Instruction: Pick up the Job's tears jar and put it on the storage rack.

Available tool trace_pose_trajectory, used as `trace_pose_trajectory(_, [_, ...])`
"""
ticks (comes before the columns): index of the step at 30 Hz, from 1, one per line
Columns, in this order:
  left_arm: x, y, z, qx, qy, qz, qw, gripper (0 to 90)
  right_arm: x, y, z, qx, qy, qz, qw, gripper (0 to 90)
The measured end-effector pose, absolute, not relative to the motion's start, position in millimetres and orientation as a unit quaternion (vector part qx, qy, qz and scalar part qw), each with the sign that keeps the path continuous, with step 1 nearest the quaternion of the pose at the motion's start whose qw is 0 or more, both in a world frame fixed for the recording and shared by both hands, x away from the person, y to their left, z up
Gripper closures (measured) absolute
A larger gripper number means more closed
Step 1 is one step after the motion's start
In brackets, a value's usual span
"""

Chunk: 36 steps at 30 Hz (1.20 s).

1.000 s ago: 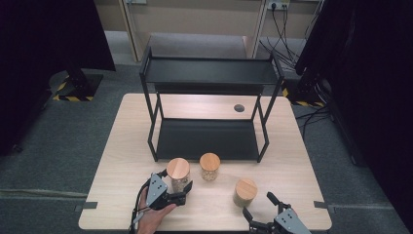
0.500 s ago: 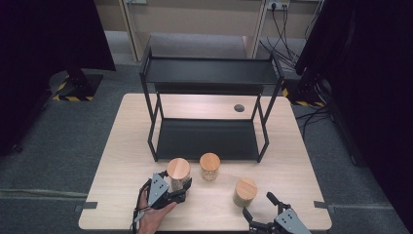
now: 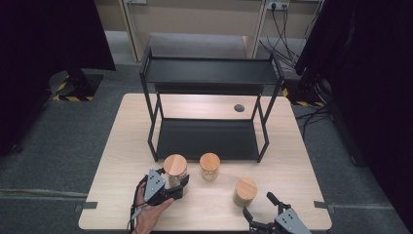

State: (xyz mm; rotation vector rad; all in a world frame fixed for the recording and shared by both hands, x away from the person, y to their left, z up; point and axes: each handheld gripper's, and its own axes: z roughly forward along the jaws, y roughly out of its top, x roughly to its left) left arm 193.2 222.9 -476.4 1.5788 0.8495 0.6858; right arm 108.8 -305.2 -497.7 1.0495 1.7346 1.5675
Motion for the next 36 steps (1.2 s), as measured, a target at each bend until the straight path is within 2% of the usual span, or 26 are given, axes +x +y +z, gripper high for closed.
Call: trace_pose_trajectory(36, [235.7,209.8,-443.6,0.666,0.372,0.301,0.572,25.2,108.6,-306.1,-497.9,0.392,0.646,0.590,0.284,1.4])
